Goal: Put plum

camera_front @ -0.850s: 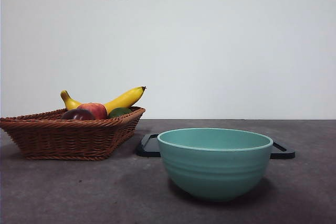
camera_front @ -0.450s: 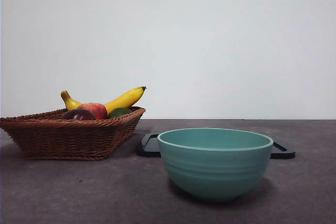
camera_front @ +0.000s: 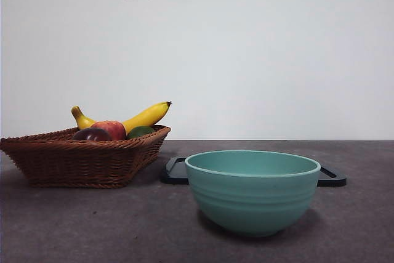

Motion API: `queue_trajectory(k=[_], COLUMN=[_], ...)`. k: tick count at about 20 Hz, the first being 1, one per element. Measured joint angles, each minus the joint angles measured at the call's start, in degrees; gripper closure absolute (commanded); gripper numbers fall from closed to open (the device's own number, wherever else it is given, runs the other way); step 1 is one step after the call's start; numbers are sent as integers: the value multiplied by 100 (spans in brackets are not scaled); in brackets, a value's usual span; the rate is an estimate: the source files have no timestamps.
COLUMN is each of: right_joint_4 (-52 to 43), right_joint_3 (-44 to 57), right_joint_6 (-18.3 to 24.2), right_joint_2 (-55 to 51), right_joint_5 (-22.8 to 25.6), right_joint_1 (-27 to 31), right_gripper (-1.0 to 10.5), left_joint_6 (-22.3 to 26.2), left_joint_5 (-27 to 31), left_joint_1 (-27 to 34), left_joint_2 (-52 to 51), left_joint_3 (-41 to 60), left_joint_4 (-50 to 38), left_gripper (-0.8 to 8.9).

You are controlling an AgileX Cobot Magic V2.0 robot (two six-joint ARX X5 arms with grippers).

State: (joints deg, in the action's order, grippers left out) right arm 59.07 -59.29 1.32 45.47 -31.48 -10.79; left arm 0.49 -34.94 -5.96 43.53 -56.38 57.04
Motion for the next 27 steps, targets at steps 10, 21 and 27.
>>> queue_trajectory(k=[10,21,27], right_joint_4=[31,31,24], right_joint_3=[-4,-2,-2], right_joint_6=[153,149,125], right_joint_2=[85,85,85], right_joint_5=[2,2,2], right_joint_1=[-308,-308,-308], right_gripper=[757,550,550], left_joint_6=[157,155,153], left_joint_5=[-57,63,638], left_joint_1=[-68,-70,-109], left_joint_2=[0,22,422], left_joint_3=[-2,-2,-2], left_joint_4=[-61,-260,-640], left_gripper=[589,313,314])
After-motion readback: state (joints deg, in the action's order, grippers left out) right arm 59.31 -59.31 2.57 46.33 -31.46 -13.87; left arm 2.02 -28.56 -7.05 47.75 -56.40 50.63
